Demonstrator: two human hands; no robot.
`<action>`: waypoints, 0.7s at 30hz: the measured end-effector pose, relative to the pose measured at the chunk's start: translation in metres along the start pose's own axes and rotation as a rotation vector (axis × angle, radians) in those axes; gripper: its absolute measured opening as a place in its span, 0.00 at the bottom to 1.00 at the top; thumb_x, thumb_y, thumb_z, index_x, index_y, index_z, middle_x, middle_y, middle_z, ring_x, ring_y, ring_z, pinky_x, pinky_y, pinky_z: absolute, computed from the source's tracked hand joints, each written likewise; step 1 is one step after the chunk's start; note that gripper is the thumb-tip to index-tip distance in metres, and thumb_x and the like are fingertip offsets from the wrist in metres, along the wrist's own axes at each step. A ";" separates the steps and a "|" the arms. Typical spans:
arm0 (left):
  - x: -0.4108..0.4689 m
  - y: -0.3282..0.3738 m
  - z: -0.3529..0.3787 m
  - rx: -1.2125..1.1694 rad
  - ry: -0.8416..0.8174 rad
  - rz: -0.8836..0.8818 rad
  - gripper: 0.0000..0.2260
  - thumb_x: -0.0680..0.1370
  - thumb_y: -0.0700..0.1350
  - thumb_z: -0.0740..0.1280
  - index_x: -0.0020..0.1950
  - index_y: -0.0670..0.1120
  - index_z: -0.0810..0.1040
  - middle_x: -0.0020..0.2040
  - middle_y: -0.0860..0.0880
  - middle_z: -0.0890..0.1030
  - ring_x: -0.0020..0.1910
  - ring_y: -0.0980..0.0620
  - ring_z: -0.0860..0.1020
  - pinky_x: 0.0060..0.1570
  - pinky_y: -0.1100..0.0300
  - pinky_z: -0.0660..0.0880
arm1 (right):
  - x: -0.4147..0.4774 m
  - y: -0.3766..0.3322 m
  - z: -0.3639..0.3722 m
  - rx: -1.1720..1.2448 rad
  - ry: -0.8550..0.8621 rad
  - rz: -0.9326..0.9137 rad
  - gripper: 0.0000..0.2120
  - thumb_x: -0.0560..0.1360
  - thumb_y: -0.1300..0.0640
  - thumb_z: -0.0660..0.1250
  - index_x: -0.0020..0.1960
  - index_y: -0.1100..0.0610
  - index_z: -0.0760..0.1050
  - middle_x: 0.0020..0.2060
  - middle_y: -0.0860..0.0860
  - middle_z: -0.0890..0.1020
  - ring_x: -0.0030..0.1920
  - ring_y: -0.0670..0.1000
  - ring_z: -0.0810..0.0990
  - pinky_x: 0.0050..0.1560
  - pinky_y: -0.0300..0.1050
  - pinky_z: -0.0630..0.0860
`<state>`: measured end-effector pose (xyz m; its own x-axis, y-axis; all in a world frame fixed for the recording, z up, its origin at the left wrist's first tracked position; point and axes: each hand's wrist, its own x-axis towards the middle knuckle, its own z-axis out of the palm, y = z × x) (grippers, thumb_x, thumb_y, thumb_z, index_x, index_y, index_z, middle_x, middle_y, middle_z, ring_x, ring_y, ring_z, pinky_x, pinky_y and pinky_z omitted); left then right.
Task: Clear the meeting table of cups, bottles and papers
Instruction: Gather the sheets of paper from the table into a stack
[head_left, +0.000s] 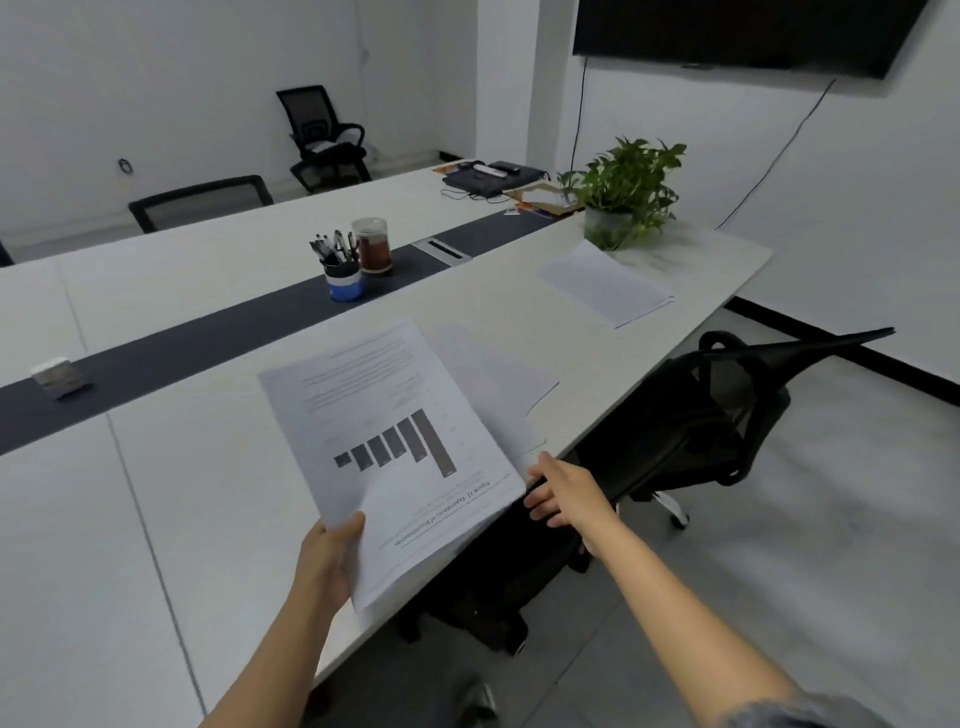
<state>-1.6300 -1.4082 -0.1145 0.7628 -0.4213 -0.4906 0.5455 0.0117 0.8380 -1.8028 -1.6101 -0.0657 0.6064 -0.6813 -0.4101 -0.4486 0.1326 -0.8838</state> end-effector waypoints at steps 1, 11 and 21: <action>0.011 0.000 0.000 -0.013 0.025 -0.004 0.18 0.77 0.34 0.61 0.67 0.37 0.68 0.62 0.39 0.75 0.56 0.39 0.74 0.59 0.44 0.70 | 0.012 -0.001 -0.003 -0.021 -0.011 0.013 0.15 0.80 0.45 0.53 0.52 0.54 0.74 0.40 0.54 0.80 0.36 0.49 0.78 0.34 0.39 0.70; 0.125 0.005 0.043 0.006 0.219 -0.108 0.17 0.76 0.33 0.62 0.65 0.35 0.69 0.60 0.37 0.75 0.54 0.38 0.75 0.59 0.46 0.70 | 0.162 -0.027 -0.023 -0.398 0.059 -0.026 0.19 0.78 0.55 0.57 0.30 0.57 0.57 0.30 0.51 0.61 0.33 0.50 0.60 0.36 0.45 0.54; 0.157 0.012 0.105 0.489 0.240 -0.024 0.12 0.63 0.44 0.61 0.43 0.40 0.75 0.39 0.42 0.78 0.40 0.42 0.75 0.41 0.50 0.74 | 0.256 -0.039 -0.037 -0.680 0.064 0.057 0.16 0.79 0.53 0.54 0.59 0.59 0.74 0.61 0.59 0.71 0.64 0.60 0.65 0.61 0.49 0.67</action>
<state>-1.5400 -1.5694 -0.1565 0.8410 -0.1970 -0.5038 0.3822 -0.4428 0.8111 -1.6546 -1.8161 -0.1281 0.5389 -0.7308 -0.4190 -0.8040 -0.2977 -0.5148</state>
